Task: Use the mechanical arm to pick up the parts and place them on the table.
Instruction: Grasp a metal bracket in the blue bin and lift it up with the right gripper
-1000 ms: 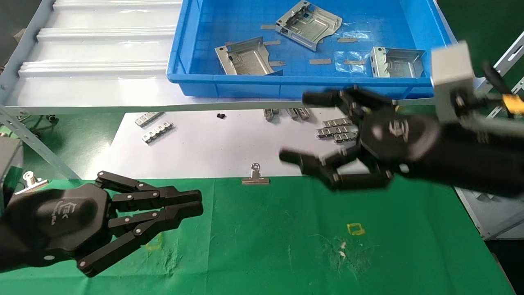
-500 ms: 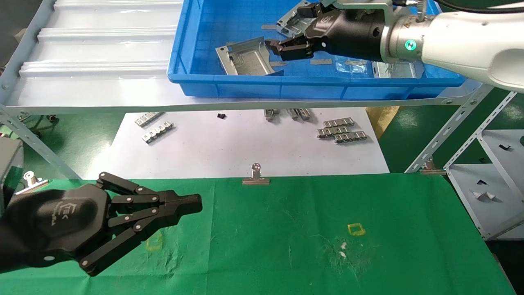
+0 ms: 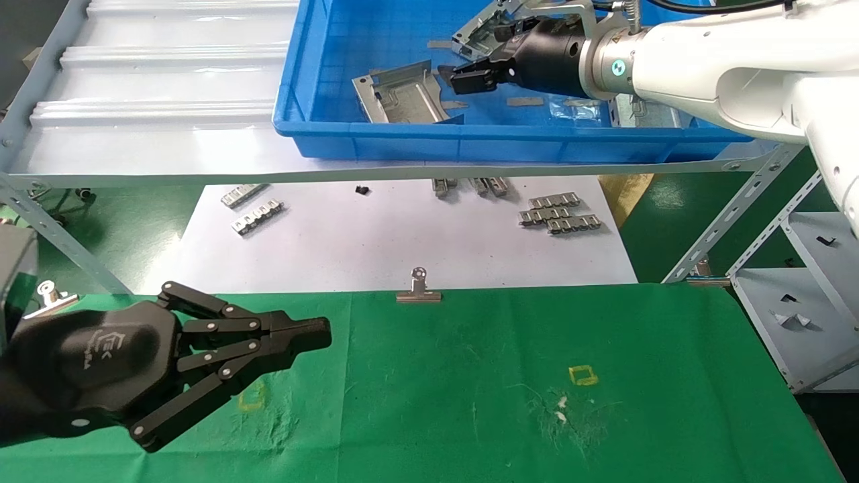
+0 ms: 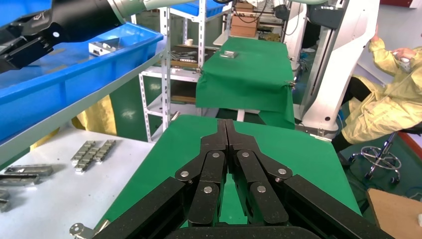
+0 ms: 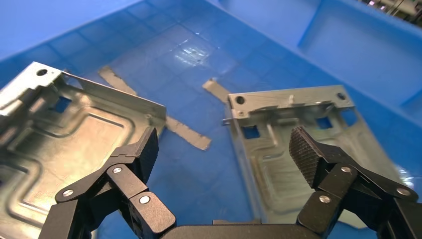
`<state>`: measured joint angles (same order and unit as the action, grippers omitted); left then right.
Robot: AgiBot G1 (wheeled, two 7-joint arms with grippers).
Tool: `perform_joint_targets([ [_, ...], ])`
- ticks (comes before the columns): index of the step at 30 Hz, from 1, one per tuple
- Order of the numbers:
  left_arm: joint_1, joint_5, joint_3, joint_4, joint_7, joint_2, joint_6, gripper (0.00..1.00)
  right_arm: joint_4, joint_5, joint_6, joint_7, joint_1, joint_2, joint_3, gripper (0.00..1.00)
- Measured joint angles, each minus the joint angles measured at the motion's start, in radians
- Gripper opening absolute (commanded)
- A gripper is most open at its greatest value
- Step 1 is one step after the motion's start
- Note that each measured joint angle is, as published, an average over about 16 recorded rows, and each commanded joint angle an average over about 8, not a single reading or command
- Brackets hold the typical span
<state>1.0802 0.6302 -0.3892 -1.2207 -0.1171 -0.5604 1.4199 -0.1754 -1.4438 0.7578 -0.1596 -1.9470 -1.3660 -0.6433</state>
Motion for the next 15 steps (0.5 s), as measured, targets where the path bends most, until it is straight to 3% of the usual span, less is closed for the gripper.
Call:
perform_joint_targets([
  [15, 0.000, 0.000, 0.000, 0.000, 0.000, 0.000, 0.000, 1.00, -0.033, 0.012, -0.047, -0.179, -0.001, 0.001, -0.102, 0.00],
])
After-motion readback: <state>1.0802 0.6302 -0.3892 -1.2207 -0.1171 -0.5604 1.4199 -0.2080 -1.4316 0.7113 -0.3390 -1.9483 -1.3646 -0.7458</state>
